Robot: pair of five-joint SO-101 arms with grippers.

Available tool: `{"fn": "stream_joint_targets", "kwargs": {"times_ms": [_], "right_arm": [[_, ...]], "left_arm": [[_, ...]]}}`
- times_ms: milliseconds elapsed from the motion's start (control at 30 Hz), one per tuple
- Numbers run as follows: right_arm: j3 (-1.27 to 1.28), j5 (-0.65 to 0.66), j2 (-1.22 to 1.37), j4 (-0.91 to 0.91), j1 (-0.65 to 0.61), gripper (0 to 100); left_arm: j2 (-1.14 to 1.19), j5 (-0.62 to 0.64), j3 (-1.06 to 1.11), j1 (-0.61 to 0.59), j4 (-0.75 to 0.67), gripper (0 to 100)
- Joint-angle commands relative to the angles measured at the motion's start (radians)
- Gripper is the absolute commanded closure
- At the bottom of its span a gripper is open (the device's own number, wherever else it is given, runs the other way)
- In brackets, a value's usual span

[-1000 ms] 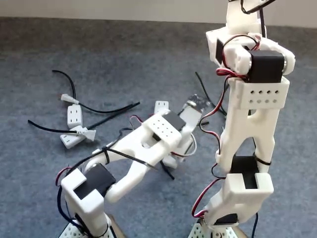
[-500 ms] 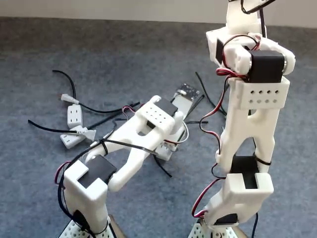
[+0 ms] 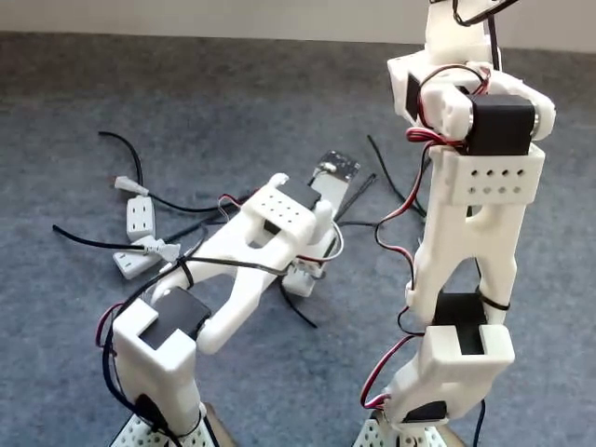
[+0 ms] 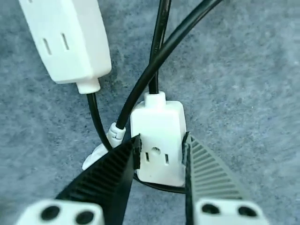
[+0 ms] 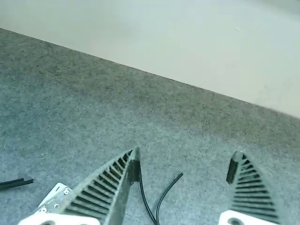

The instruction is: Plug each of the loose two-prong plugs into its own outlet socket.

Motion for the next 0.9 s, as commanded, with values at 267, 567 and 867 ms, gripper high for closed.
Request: {"fn": "stream_joint_targets", "kwargs": {"times_ms": [267, 567, 867], "right_arm": [[-0.015, 0.014, -0.019, -0.028, 0.01, 70.1], [-0.015, 0.058, -0.019, -0.022, 0.013, 70.1], [-0.015, 0.058, -0.019, -0.022, 0.01, 70.1]], "left_arm": [[0.125, -0.069, -0.139, -0.074, 0.178, 85], [0.13, -0.11, -0.131, -0.084, 0.189, 80], [0.105, -0.11, -0.142, -0.056, 0.189, 81]]}}
